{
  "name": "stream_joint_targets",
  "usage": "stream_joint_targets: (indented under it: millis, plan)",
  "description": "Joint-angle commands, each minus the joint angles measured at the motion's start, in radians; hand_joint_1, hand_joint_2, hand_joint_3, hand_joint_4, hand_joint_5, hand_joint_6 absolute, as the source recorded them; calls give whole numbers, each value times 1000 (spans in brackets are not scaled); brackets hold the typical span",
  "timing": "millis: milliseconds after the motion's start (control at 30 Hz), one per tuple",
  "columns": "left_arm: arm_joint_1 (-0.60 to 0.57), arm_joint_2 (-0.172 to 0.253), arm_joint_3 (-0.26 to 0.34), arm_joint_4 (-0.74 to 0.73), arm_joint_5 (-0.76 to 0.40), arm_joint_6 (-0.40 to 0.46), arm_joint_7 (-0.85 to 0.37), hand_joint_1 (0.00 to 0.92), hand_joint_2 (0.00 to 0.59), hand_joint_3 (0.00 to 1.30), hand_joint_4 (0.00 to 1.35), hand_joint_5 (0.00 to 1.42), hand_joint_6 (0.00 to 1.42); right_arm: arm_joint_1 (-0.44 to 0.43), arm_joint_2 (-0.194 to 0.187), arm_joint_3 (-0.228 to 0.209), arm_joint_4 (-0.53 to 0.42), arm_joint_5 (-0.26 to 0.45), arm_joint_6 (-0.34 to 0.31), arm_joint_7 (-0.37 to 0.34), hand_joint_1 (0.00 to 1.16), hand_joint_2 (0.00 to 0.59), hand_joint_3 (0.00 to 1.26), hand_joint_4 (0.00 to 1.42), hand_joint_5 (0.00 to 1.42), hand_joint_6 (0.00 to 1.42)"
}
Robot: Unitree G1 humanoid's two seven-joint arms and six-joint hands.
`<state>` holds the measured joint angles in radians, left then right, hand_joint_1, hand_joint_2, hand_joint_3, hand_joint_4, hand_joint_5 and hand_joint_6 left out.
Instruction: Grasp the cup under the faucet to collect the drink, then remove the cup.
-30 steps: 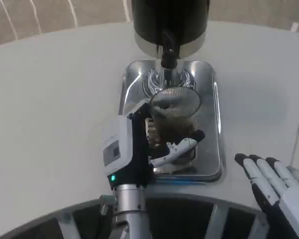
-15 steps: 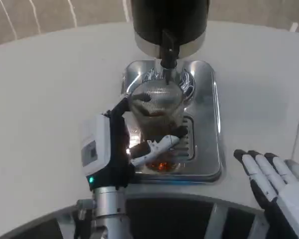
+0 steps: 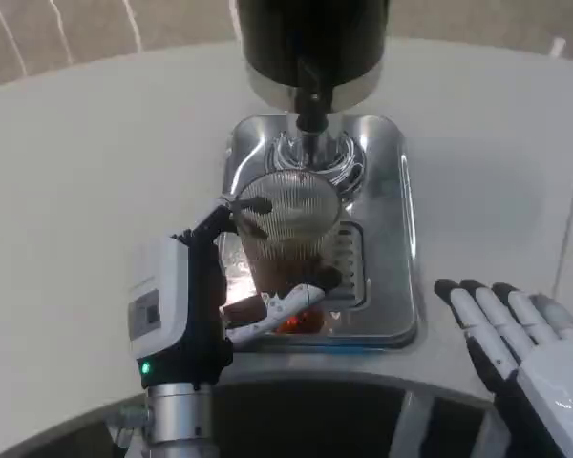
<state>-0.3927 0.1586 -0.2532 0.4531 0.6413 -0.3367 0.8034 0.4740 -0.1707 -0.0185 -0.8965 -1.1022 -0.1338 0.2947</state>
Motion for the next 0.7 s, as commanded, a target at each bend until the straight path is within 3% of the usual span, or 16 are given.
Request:
stream_joint_targets:
  millis: [33, 300, 700]
  plan:
    - [5, -2, 9, -12, 10, -4, 7, 718, 84, 1101, 1219, 1364, 1424, 2, -10, 0, 0, 12, -3, -3, 656, 375, 0, 0, 0, 0]
    - [27, -1, 15, -45, 8, -15, 7, 717, 85, 1101, 1219, 1364, 1424, 8, -18, -9, -3, 17, -3, -9, 656, 376, 0, 0, 0, 0]
    - [180, 54, 60, -268, -14, -61, -80, 716, 85, 1101, 1231, 1364, 1424, -12, -34, -39, 2, 42, -4, -21, 645, 385, 0, 0, 0, 0]
